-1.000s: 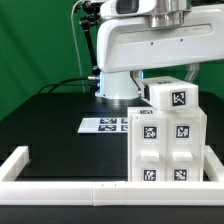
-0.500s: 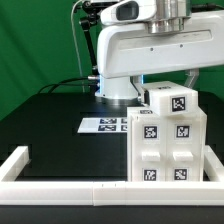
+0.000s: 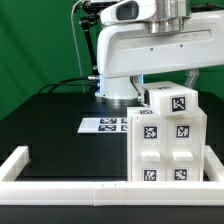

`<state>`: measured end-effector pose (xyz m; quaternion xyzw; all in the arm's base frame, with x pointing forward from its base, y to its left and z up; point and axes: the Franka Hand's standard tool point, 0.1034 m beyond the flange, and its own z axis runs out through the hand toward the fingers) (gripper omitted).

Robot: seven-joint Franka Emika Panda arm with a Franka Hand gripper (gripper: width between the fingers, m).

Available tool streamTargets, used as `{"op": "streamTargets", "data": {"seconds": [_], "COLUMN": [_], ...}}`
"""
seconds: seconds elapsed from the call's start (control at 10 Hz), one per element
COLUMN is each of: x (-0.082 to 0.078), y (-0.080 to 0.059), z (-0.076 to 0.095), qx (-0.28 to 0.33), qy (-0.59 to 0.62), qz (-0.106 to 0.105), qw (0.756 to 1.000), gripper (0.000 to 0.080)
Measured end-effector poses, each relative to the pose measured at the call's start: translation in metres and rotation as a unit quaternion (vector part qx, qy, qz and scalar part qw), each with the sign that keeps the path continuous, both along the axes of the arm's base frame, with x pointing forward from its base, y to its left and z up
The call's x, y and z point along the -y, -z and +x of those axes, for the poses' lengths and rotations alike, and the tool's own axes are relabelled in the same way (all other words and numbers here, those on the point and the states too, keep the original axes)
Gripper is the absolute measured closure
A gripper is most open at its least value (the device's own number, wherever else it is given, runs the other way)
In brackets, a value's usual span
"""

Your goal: Assemble cabinet

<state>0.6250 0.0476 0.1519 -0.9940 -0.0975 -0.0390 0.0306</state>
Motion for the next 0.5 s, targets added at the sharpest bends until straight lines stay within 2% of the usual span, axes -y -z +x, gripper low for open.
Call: {"op": "streamTargets", "data": {"seconds": [0.2, 0.5], "x": [0.0, 0.0019], "y": [0.0, 0.0004], "z": [0.0, -0.0009], "qx": [-0.001, 0.007], "qy": [0.009, 0.155], "qz": [0.001, 0.022], "qw": [1.0, 0.988], "gripper": [0.0256, 0.0256]}}
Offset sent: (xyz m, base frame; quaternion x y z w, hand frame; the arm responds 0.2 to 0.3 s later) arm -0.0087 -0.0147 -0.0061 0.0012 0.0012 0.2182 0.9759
